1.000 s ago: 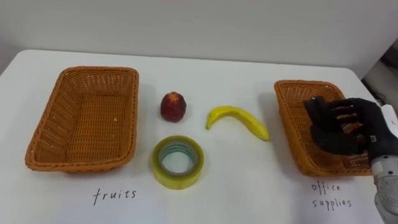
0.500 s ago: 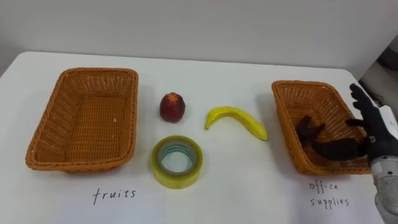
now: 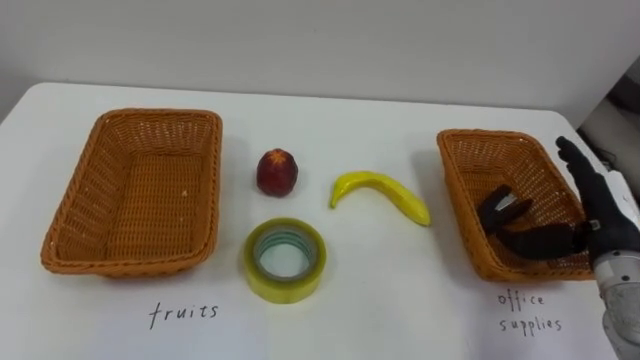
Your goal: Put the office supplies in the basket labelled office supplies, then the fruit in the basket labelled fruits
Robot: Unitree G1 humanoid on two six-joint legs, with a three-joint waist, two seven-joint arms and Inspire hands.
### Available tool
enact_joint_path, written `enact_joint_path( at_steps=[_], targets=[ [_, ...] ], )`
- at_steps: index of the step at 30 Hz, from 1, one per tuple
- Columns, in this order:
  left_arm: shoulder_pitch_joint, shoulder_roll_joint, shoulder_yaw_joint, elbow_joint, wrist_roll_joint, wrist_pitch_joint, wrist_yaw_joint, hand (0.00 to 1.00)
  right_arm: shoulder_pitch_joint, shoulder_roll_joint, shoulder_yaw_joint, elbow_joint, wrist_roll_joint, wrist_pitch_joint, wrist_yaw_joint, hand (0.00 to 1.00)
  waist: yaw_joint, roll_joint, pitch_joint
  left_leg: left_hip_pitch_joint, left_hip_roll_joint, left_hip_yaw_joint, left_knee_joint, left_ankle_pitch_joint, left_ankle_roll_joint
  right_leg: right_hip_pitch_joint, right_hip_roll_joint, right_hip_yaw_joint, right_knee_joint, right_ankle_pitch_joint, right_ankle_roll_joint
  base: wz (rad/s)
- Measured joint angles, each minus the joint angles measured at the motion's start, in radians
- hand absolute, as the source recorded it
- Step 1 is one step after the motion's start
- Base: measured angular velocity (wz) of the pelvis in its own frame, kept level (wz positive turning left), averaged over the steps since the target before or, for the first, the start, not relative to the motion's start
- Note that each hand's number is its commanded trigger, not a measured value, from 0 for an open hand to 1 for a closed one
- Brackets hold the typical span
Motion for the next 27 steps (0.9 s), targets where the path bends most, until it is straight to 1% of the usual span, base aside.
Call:
enact_joint_path(
  at_steps=[4,8,11,17,19,20,22,26,27],
  targets=[
    [0.0,0.0,-0.001,0.0,0.001,0.0,0.0,0.0,0.0,0.0,0.0,0.003,0.001,0.0,-0.004,0.0,0.001,0.0,0.0005,-0.001,0.0,0.0,-0.001,0.0,0.0,-0.001,0.001,0.002,0.0,0.0,0.0,0.0],
    [0.0,-0.001,-0.007,0.001,0.001,0.0,0.007,0.0,0.0,0.0,0.0,0.001,0.006,-0.001,-0.011,0.0,0.008,0.0,0.0001,0.0,0.001,0.008,-0.003,0.0,0.0,-0.003,0.003,0.018,0.001,0.0,0.0,-0.06],
    [0.002,-0.001,-0.005,0.001,0.001,-0.002,0.03,0.0,-0.004,0.0,0.0,-0.007,0.014,-0.001,-0.045,0.0,0.015,0.001,-0.0003,0.003,0.001,0.017,-0.01,0.0,0.0,-0.006,0.006,0.024,0.002,0.0,0.0,-0.09],
    [-0.001,-0.001,-0.015,0.002,0.0,-0.009,0.078,0.0,-0.03,0.0,0.0,-0.057,0.095,-0.01,-0.112,0.0,0.022,0.004,0.0006,0.005,0.002,0.019,-0.012,0.0,0.0,-0.004,0.003,0.024,0.004,0.0,0.0,-0.02],
    [-0.001,-0.002,-0.018,0.002,0.001,-0.026,0.092,0.0,-0.033,0.0,0.0,-0.096,0.096,-0.022,-0.138,0.0,0.027,0.006,0.0018,0.004,0.002,0.019,-0.013,0.0,0.0,-0.005,0.003,0.023,0.004,0.0,0.0,0.0],
    [-0.001,-0.003,-0.018,0.002,0.001,-0.027,0.095,0.0,-0.033,0.0,0.0,-0.11,0.097,-0.024,-0.144,0.0,0.028,0.008,0.0017,0.004,0.002,0.019,-0.014,0.0,0.0,-0.006,0.003,0.023,0.004,0.0,0.0,0.0],
    [-0.001,-0.008,-0.018,0.005,0.001,-0.028,0.109,0.0,-0.033,0.0,0.001,-0.174,0.104,-0.028,-0.158,0.0,0.033,0.014,0.0013,0.001,0.002,0.014,-0.016,0.0,0.0,-0.007,0.003,0.019,0.003,0.0,0.0,0.0],
    [0.002,-0.01,-0.03,0.016,0.001,-0.027,0.108,0.0,-0.036,0.0,0.009,-0.245,0.111,-0.036,-0.162,0.0,0.035,0.023,0.0007,0.0,0.001,0.013,-0.016,0.0,0.0,-0.007,0.004,0.017,0.003,0.001,0.001,0.0],
    [0.002,-0.012,-0.033,0.017,0.001,-0.026,0.107,0.0,-0.039,0.0,0.012,-0.248,0.113,-0.045,-0.162,0.0,0.035,0.025,0.0002,0.0,0.001,0.014,-0.015,0.0,0.0,-0.007,0.004,0.016,0.004,0.0,0.001,0.0]
  ],
)
